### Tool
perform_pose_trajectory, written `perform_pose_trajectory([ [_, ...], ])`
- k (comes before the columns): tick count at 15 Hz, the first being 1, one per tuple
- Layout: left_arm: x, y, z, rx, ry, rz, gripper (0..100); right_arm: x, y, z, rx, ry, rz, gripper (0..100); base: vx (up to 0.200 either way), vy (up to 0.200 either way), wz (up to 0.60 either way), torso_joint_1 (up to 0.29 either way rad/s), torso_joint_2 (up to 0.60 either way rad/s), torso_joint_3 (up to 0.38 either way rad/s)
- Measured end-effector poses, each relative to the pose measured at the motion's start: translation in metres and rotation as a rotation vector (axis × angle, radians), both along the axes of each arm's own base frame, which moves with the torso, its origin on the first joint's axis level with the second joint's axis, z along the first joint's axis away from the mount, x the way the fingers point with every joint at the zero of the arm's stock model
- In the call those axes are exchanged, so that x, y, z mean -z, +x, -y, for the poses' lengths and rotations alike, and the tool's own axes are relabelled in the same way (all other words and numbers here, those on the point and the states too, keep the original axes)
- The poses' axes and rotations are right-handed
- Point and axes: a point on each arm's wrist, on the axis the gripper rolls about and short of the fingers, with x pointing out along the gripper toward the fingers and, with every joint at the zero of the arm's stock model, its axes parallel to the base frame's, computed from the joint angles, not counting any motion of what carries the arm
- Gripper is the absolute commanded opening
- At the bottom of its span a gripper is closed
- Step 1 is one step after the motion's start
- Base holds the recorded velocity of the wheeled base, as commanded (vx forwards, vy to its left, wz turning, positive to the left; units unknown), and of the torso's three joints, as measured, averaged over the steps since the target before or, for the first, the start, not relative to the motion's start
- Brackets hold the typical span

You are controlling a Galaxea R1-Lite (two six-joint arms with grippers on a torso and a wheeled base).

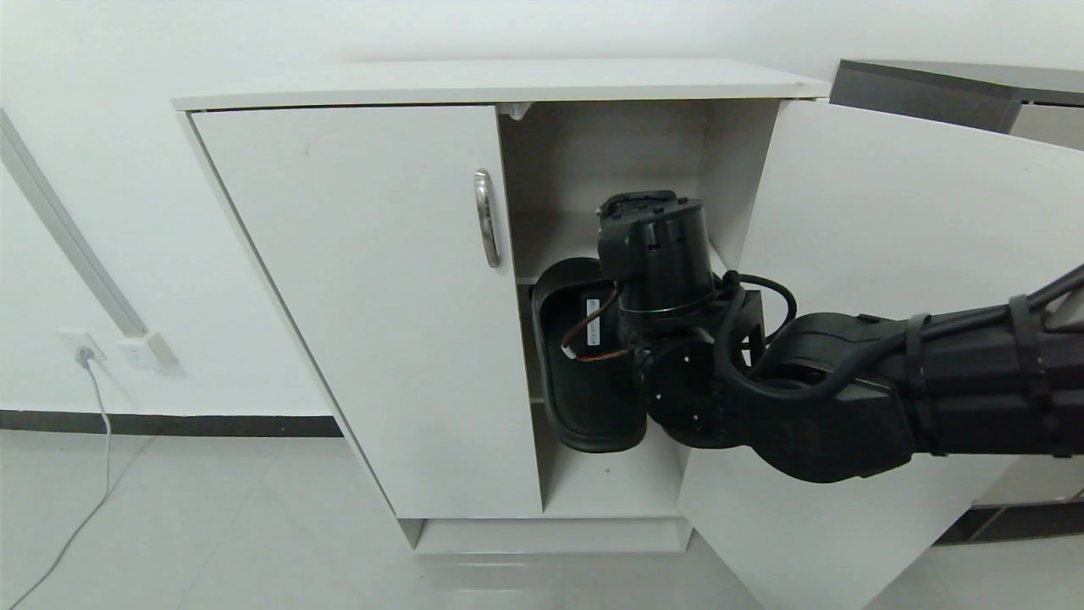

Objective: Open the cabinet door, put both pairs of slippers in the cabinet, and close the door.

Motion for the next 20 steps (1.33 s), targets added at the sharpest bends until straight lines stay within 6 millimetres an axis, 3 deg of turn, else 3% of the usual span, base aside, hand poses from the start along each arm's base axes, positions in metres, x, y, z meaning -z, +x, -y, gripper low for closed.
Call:
perform_pose_trajectory([
  [11,0.000,0.000,0.000,0.000,0.000,0.000,0,0.002,0.005,0.002,0.014,-0.004,-0.001,0,0.200,0.000,0.00,0.001,0.00,0.003],
  [20,0.000,0.000,0.000,0.000,-0.001,0.000,0,0.005,0.023,0.002,0.032,0.000,0.020,0,0.000,0.000,0.00,0.000,0.00,0.000],
])
